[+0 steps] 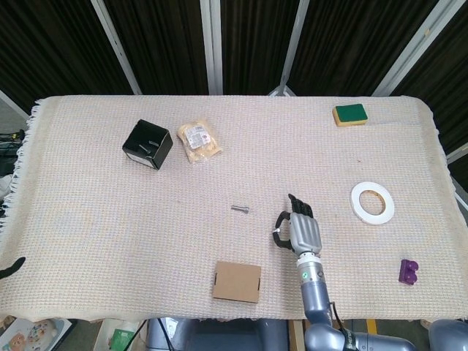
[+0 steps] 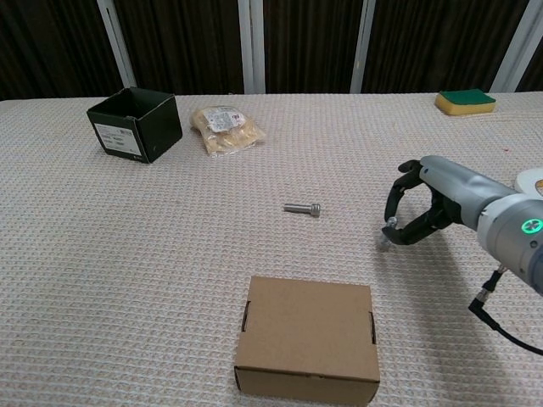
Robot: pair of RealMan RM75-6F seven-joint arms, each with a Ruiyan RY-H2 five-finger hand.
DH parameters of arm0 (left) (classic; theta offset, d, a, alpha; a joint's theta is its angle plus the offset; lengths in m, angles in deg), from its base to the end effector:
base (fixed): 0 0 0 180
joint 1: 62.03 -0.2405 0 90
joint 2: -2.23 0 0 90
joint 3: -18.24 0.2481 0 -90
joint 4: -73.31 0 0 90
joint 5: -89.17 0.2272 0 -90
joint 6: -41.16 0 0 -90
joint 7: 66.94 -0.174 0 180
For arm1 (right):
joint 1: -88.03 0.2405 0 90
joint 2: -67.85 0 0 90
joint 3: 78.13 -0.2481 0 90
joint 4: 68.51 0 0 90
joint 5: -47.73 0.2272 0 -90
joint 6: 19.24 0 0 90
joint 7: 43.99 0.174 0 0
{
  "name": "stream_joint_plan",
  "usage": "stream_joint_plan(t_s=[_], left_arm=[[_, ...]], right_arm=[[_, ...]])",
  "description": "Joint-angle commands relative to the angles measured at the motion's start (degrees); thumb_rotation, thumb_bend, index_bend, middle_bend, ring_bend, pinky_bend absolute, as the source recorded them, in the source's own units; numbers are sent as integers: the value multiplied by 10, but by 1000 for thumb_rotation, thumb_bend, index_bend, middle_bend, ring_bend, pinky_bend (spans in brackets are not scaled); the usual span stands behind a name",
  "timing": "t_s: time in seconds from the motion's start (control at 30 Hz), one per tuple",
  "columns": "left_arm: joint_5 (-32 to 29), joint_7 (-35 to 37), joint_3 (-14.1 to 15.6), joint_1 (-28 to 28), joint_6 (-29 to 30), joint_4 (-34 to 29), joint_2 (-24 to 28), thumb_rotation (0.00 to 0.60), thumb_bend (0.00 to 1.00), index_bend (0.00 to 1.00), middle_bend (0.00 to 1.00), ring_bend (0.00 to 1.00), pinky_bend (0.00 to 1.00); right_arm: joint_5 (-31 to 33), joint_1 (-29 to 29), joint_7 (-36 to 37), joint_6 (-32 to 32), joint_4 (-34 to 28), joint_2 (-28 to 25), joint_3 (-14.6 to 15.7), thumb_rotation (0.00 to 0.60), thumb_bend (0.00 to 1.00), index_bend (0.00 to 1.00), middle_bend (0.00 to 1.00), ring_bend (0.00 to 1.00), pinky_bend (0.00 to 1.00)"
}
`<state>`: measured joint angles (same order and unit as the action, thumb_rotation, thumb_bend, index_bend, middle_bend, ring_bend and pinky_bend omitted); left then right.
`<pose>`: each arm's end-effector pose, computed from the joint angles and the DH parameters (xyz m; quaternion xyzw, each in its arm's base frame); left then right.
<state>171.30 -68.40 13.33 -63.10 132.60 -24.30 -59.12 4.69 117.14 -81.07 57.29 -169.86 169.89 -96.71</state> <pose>-0.3160 0.1850 0.1737 -0.5227 -0.3916 -0.3927 0.6475 -0.1300 -0.3023 -0.0555 0.5451 -0.5814 0.3618 0.4837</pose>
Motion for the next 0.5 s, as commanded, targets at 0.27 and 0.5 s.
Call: stream_joint_plan(t_s=[0.27, 0.5], left_arm=[[0, 2, 0, -1, 2, 1, 0, 600, 147, 175, 128, 0, 48], [0, 1, 0, -1, 3, 0, -1, 600, 147, 175, 128, 0, 49]], right_arm=[[21, 11, -9, -1, -4, -20, -10, 600, 420, 656, 0, 0, 0], [39, 12, -10, 4, -18, -52, -21, 600, 421, 656, 0, 0, 0]])
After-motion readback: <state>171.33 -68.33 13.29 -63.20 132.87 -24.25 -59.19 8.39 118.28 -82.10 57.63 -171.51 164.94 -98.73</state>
